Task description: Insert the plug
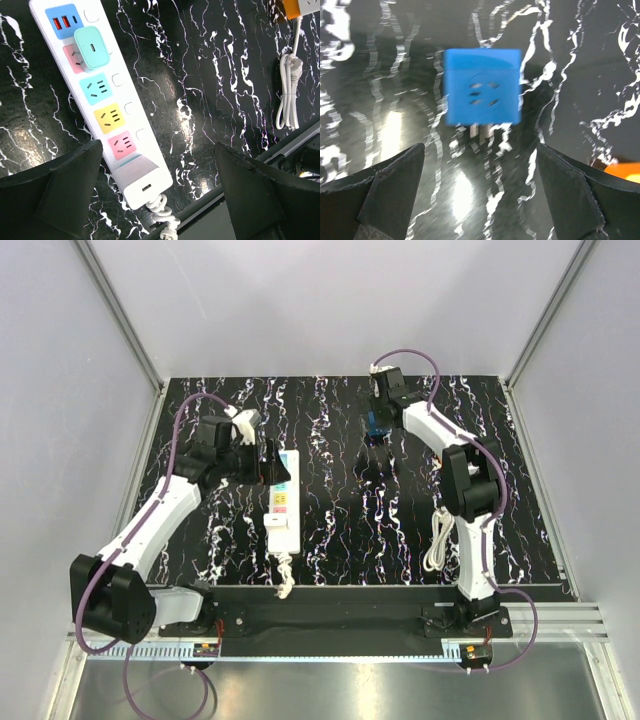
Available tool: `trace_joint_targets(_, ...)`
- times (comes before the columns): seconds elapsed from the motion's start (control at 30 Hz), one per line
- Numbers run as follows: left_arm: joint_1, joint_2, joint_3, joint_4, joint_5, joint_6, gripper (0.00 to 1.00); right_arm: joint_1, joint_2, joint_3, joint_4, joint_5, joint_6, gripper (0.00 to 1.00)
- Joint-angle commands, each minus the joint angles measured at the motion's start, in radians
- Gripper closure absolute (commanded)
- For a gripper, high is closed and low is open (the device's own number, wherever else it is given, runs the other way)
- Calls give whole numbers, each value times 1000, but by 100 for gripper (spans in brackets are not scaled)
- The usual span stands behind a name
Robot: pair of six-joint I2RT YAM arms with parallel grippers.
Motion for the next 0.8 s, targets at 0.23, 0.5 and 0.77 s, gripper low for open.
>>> trace_joint_targets(0.23,5,-57,-14,68,-1,-3,5,-33,195,204,8,-62,-83,2)
trace_joint_targets(0.5,26,-34,-2,68,7,10,5,-47,220,203,35,-101,-94,46)
trace_joint_targets(0.77,28,-33,54,68,102,-29,10,-42,-279,-201,222,-333,-82,100)
